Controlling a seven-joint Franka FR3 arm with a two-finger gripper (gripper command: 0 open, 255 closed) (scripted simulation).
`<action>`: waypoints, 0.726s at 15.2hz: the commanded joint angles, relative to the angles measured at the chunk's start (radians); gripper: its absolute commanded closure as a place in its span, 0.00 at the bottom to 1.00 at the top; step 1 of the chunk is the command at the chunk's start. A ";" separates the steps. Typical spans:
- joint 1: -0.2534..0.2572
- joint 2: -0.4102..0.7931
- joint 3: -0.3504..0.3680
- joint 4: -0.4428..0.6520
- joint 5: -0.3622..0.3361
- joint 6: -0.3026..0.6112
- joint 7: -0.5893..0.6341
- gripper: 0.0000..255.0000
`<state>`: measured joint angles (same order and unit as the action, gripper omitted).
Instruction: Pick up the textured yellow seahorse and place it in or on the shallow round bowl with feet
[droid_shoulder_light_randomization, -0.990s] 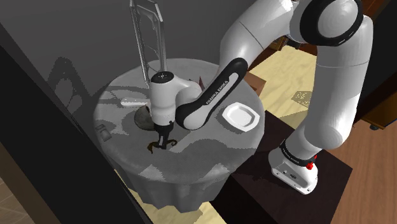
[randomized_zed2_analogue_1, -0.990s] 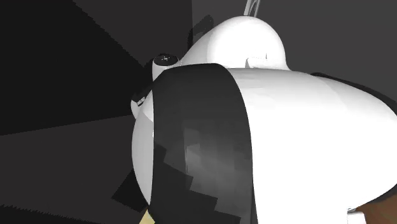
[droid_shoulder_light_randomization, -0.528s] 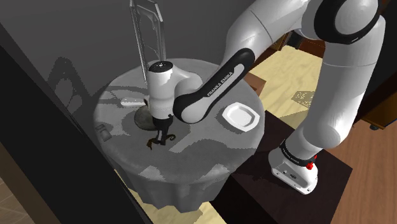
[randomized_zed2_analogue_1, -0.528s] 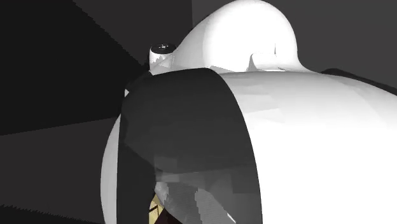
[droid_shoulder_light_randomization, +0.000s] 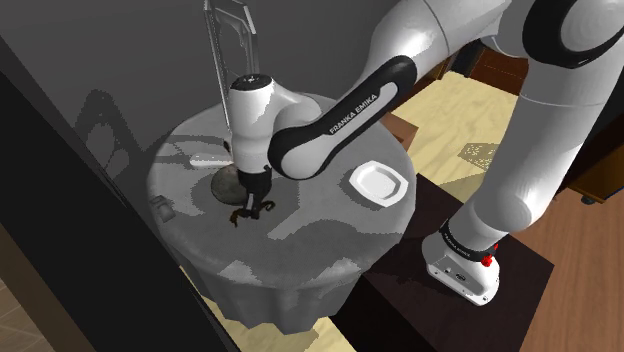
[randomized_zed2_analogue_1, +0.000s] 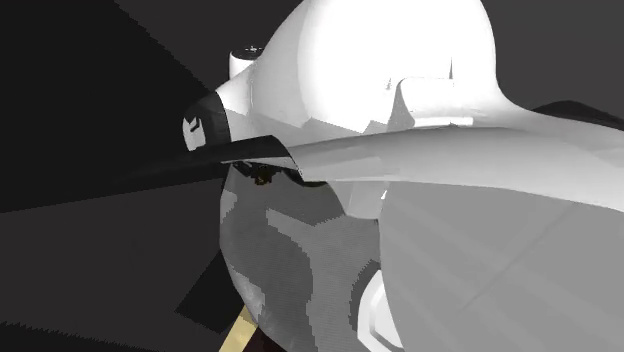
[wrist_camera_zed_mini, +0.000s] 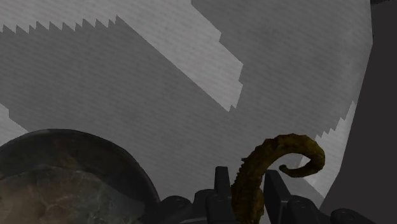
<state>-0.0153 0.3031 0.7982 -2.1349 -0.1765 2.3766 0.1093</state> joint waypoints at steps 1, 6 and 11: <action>-0.011 -0.021 0.013 0.006 0.022 -0.022 -0.012 1.00; -0.030 0.020 -0.016 0.087 0.001 -0.074 -0.058 1.00; -0.038 0.124 -0.074 0.239 -0.053 -0.143 -0.119 1.00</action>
<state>-0.0571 0.4027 0.7357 -1.9415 -0.2183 2.2591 0.0003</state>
